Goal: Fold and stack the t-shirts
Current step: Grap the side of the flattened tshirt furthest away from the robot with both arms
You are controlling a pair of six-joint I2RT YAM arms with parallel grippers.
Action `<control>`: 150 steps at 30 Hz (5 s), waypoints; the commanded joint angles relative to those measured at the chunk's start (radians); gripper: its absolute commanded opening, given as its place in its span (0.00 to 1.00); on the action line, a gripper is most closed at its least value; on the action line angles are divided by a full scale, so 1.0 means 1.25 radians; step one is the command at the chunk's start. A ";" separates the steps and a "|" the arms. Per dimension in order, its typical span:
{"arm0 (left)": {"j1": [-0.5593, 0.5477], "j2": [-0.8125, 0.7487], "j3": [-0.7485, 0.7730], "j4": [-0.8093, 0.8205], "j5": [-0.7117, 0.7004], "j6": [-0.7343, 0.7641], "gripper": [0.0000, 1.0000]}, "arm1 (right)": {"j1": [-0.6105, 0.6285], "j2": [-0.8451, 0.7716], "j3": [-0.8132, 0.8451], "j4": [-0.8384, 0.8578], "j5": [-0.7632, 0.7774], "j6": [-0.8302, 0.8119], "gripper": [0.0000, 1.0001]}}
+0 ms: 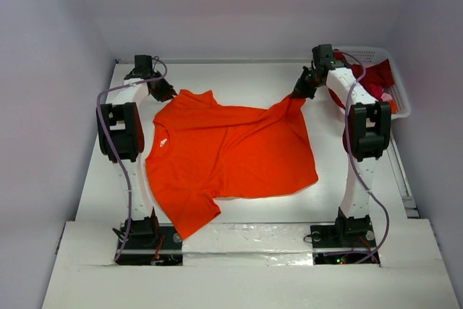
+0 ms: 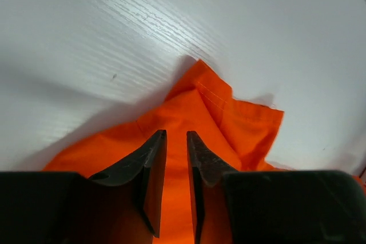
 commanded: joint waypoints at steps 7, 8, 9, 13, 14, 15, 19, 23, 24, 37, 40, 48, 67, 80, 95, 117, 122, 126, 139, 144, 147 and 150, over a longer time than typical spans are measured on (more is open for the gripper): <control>-0.003 0.094 0.067 0.147 0.103 -0.001 0.32 | -0.006 -0.076 -0.011 0.023 -0.033 -0.014 0.00; -0.003 0.100 0.074 0.150 0.110 -0.001 0.32 | -0.006 -0.075 -0.011 0.023 -0.034 -0.015 0.00; -0.003 0.105 0.079 0.156 0.114 -0.003 0.36 | -0.006 -0.075 -0.011 0.022 -0.034 -0.015 0.00; -0.003 0.117 0.087 0.175 0.129 -0.006 0.44 | -0.006 -0.069 -0.012 0.025 -0.039 -0.011 0.00; -0.003 0.121 0.089 0.175 0.130 -0.006 0.46 | -0.006 -0.065 -0.011 0.027 -0.042 -0.013 0.00; -0.003 0.122 0.090 0.177 0.131 -0.006 0.46 | -0.006 -0.064 -0.011 0.028 -0.043 -0.009 0.00; -0.003 0.127 0.101 0.188 0.135 -0.012 0.46 | -0.006 -0.058 -0.011 0.034 -0.049 -0.004 0.00; -0.003 0.145 0.109 0.187 0.141 -0.016 0.43 | -0.006 -0.054 -0.008 0.034 -0.049 -0.004 0.00; -0.003 0.147 0.109 0.186 0.142 -0.015 0.41 | -0.006 -0.053 -0.004 0.033 -0.050 -0.004 0.00; -0.003 0.123 0.047 0.188 0.137 0.002 0.43 | -0.006 -0.043 0.017 0.032 -0.060 0.009 0.00; -0.003 0.134 0.045 0.187 0.146 0.000 0.42 | -0.006 -0.042 0.013 0.032 -0.060 0.008 0.00; -0.003 0.139 0.028 0.192 0.156 -0.001 0.38 | -0.006 -0.039 0.016 0.034 -0.062 0.011 0.00; -0.003 0.137 0.035 0.160 0.146 -0.014 0.00 | -0.006 -0.045 -0.015 0.056 -0.073 0.022 0.00; -0.003 0.025 0.156 0.060 0.106 -0.030 0.00 | -0.006 -0.050 -0.004 0.049 -0.045 0.014 0.00; 0.019 -0.022 0.281 -0.057 0.048 -0.033 0.00 | -0.006 -0.037 0.029 0.025 -0.073 0.011 0.00; 0.019 -0.045 0.251 -0.056 0.055 -0.032 0.00 | -0.031 0.048 0.116 -0.021 0.027 -0.022 1.00; 0.019 -0.053 0.232 -0.050 0.058 -0.031 0.00 | -0.031 0.091 0.190 -0.074 0.095 -0.026 1.00; 0.019 -0.052 0.232 -0.048 0.060 -0.032 0.00 | -0.031 0.114 0.225 -0.081 0.101 -0.008 1.00; 0.019 -0.057 0.234 -0.051 0.064 -0.032 0.00 | -0.031 0.204 0.299 -0.098 0.028 0.068 0.99; 0.019 -0.058 0.240 -0.055 0.066 -0.033 0.00 | -0.031 0.210 0.303 -0.074 0.012 0.089 0.96; 0.019 -0.058 0.244 -0.059 0.068 -0.031 0.00 | -0.031 0.229 0.326 -0.081 0.026 0.076 0.92; 0.019 -0.060 0.244 -0.061 0.068 -0.027 0.00 | -0.038 0.241 0.334 -0.085 0.037 0.068 0.84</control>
